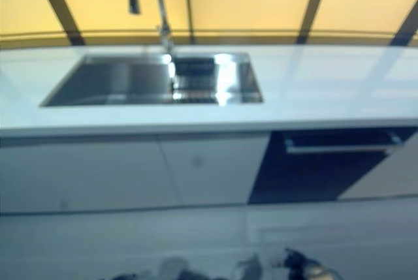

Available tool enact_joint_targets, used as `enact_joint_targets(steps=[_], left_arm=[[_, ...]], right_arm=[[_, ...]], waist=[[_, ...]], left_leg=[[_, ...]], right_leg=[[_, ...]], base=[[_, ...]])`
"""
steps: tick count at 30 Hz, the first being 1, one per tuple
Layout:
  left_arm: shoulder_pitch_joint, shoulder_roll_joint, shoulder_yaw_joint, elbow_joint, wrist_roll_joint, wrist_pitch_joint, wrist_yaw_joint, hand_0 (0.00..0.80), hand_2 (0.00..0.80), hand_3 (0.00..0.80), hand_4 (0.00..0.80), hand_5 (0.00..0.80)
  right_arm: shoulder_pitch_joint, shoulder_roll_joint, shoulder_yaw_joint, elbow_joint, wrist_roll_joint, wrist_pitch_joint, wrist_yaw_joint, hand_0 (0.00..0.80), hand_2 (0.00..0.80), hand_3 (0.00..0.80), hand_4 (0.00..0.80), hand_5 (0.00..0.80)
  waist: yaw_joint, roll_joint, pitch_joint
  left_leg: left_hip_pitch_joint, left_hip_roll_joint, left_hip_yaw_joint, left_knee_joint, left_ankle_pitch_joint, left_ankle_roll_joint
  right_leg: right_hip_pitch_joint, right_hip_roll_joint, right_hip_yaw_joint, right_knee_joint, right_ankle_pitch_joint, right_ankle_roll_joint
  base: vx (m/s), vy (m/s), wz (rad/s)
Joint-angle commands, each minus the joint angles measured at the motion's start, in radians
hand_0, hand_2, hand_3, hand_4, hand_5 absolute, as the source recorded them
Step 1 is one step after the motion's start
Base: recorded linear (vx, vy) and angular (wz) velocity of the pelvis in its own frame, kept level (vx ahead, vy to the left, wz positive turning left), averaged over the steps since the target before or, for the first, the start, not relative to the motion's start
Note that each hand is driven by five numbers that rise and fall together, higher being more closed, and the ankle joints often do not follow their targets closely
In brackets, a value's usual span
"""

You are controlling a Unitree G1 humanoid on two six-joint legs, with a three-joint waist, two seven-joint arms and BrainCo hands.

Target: Take plates into dishwasher

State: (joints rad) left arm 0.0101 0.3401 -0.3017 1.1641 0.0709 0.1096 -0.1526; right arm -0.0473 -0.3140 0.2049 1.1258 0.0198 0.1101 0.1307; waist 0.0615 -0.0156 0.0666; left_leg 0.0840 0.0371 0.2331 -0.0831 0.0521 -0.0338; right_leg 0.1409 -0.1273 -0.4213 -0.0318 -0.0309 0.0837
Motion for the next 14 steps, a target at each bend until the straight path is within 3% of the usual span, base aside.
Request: enact_joint_targets(steps=[1, 6, 14], left_arm=[[-0.076, -0.049, 0.008, 0.082, -0.005, 0.055, 0.019, 0.000, 0.000, 0.000, 0.000, 0.000], [-0.066, -0.064, 0.032, 0.076, 0.006, 0.055, 0.064, 0.000, 0.000, 0.000, 0.000, 0.000], [-0.048, -0.058, 0.107, 0.050, -0.160, 0.023, 0.098, 0.000, 0.000, 0.000, 0.000, 0.000]], right_arm=[[-0.045, 0.023, 0.016, 0.076, 0.002, 0.034, -0.031, 0.000, 0.000, 0.000, 0.000, 0.000], [-0.026, 0.051, 0.009, 0.109, 0.011, 0.045, -0.052, 0.000, 0.000, 0.000, 0.000, 0.000], [-0.013, 0.052, -0.016, 0.124, 0.034, 0.052, -0.073, 0.000, 0.000, 0.000, 0.000, 0.000]], waist=[[-0.011, -0.008, 0.009], [-0.002, -0.012, 0.008], [0.008, -0.018, 0.010]], left_leg=[[0.040, -0.029, -0.002, 0.014, -0.080, 0.029], [0.043, -0.035, -0.014, 0.007, -0.080, 0.033], [0.044, -0.040, -0.025, 0.003, -0.081, 0.035]], right_leg=[[-0.030, -0.021, 0.020, -0.025, 0.089, 0.055], [-0.030, -0.027, 0.016, -0.025, 0.096, 0.064], [-0.036, -0.028, 0.017, -0.019, 0.100, 0.069]], base=[[0.010, 0.035, -0.01], [0.000, 0.000, 0.00], [0.000, 0.000, 0.00]])
